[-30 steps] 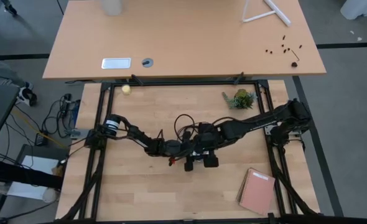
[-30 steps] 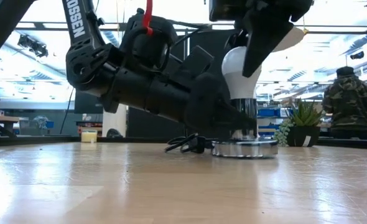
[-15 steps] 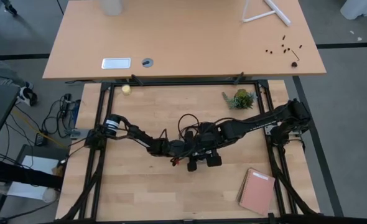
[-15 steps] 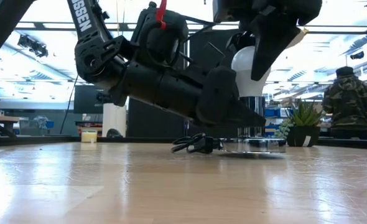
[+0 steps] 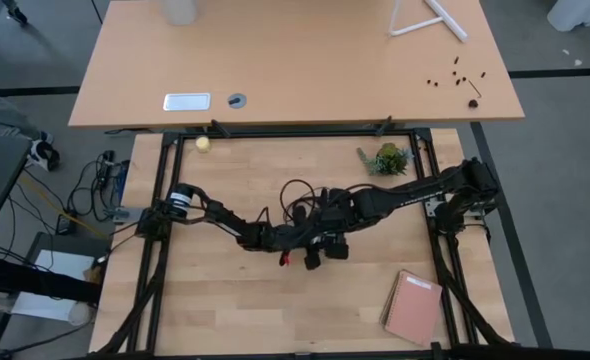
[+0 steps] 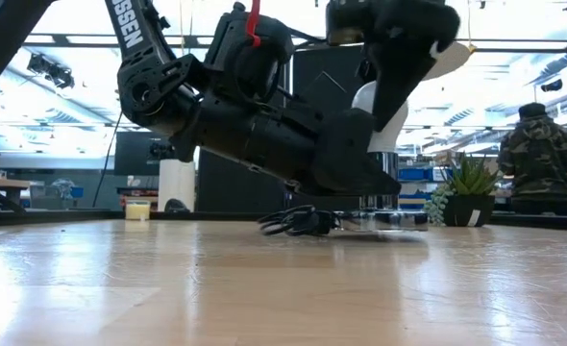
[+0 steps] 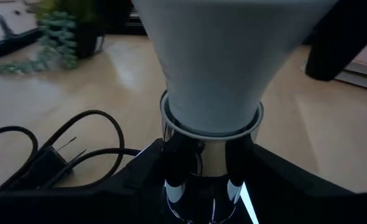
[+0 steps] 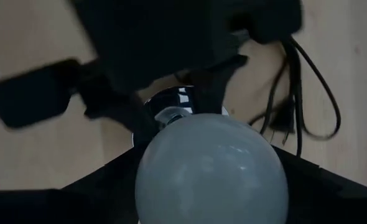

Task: Screw lightbulb
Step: Insert the white lightbulb into the lamp

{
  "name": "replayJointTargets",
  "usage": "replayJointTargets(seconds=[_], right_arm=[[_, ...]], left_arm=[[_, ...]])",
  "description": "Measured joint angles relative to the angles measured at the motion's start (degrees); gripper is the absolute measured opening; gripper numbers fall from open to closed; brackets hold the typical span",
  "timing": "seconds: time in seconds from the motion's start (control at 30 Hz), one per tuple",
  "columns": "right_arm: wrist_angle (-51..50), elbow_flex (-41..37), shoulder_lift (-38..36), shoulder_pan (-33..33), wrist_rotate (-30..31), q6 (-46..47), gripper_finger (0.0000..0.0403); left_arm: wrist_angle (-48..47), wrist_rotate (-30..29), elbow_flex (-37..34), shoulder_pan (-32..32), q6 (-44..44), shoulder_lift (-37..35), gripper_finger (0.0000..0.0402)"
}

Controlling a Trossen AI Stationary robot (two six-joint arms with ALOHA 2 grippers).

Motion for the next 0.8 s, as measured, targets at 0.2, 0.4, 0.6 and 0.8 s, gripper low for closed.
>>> replayJointTargets(seconds=[0.2,0.4,0.6,0.8], right_arm=[[0.3,0.0,0.0,-0.5,2.4,10.6,0.0284],[0.8,0.0,0.9,-0.6,3.5,25.1,0.0284],[1.2,0.0,1.6,-0.6,4.9,38.0,0.0284],[2.3,0.0,1.5,-0.2,6.7,36.2,0.029]], left_arm=[[0.2,-3.5,0.0,-0.3,-0.2,0.0,0.0191],[-0.3,-6.9,0.0,-1.1,-0.6,0.0,0.0191],[-0.5,-8.2,-0.1,-1.5,-0.6,0.0,0.0191],[-0.6,-8.3,-0.1,-1.5,-1.4,-0.1,0.0191]])
